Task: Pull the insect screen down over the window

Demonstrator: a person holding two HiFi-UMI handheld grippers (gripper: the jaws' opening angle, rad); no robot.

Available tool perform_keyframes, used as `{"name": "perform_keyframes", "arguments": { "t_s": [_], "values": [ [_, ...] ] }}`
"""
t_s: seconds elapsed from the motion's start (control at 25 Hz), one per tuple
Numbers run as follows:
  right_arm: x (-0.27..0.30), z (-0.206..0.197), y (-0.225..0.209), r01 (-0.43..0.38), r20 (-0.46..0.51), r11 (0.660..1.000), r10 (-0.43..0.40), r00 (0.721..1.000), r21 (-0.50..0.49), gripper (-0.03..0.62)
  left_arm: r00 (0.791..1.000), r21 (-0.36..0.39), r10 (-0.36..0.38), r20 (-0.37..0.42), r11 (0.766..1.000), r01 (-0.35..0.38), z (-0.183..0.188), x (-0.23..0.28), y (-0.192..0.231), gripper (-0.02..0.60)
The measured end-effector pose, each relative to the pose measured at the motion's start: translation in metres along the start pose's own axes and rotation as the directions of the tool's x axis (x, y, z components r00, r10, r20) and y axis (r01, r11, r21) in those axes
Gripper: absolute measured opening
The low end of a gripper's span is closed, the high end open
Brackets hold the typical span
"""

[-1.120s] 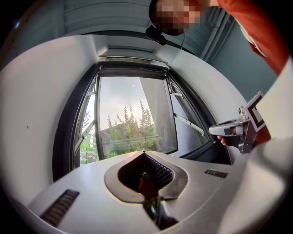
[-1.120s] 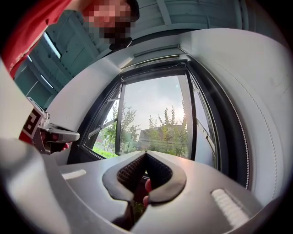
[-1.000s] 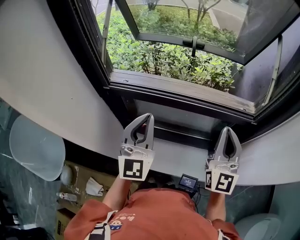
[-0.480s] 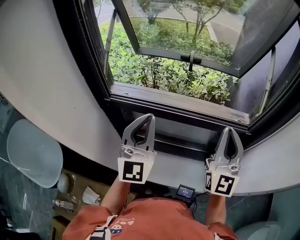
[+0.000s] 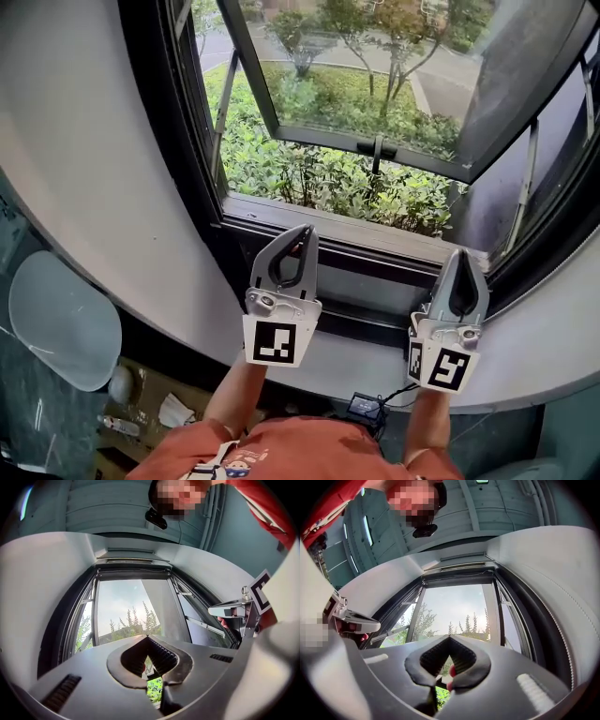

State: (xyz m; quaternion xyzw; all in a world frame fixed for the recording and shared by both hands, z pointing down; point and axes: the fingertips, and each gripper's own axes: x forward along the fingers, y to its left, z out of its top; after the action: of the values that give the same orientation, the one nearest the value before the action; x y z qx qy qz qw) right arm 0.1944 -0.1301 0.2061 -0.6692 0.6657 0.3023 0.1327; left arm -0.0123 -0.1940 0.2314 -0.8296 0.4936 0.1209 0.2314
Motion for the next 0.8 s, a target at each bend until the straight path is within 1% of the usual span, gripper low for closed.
{"name": "perform_keyframes", "arguments": {
  "t_s": [0.2,0.48,0.6,0.68,0.8],
  "values": [
    [0.019,0.020,-0.006,0.011,0.065,1.000,-0.011,0.998,-0.011,0.011,0.999,0.020,0.004,0.036,1.000,-0.005,0.016,0.017,0.002,0.006],
    [0.040,0.047,-0.015,0.016,0.144,0.999,-0.011,0.989,-0.034,0.011,0.995,0.038,0.030,0.095,0.999,-0.034,0.037,0.033,0.013,0.006],
    [0.048,0.059,-0.021,0.025,0.180,0.999,-0.018,0.983,-0.039,0.011,0.992,0.054,0.024,0.127,0.998,-0.031,0.048,0.042,0.015,0.006],
    [0.055,0.067,-0.022,0.028,0.205,0.999,-0.018,0.979,-0.047,0.011,0.988,0.052,0.026,0.150,0.998,-0.034,0.056,0.048,0.020,0.006],
    [0.068,0.081,-0.024,0.022,0.240,0.998,-0.009,0.971,-0.051,0.011,0.982,0.035,0.047,0.180,0.998,-0.055,0.068,0.055,0.032,0.006]
  ]
}}
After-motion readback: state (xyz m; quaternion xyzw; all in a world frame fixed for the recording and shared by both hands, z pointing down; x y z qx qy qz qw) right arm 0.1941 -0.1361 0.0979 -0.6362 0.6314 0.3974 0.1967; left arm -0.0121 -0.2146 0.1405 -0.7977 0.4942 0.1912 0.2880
